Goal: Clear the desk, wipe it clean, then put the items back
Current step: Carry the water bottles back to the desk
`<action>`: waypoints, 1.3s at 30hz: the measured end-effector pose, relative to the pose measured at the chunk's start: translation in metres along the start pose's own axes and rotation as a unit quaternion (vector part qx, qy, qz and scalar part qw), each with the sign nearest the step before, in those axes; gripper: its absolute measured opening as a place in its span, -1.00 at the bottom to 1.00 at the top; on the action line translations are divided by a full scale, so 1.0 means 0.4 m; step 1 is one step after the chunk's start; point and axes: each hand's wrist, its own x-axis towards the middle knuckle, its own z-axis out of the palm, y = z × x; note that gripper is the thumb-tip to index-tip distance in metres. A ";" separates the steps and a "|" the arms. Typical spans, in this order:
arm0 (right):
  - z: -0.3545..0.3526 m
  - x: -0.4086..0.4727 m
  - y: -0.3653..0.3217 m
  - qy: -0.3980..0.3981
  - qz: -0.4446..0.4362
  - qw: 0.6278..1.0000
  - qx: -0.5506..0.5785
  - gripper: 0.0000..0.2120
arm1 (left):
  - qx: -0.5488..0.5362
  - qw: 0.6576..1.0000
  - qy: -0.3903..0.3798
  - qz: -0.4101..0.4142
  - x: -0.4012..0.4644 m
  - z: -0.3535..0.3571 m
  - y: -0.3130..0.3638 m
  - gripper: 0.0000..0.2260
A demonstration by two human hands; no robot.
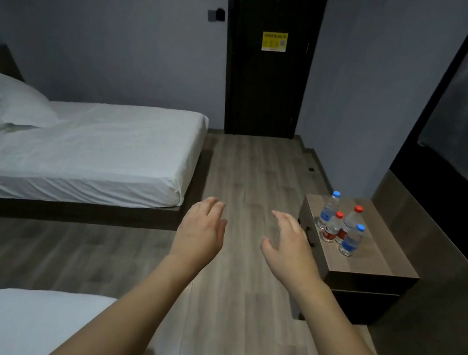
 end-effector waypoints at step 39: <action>-0.131 1.295 0.634 0.182 0.405 0.895 -0.052 -0.46 | -0.171 0.868 -0.245 0.398 1.496 1.125 0.152 -0.66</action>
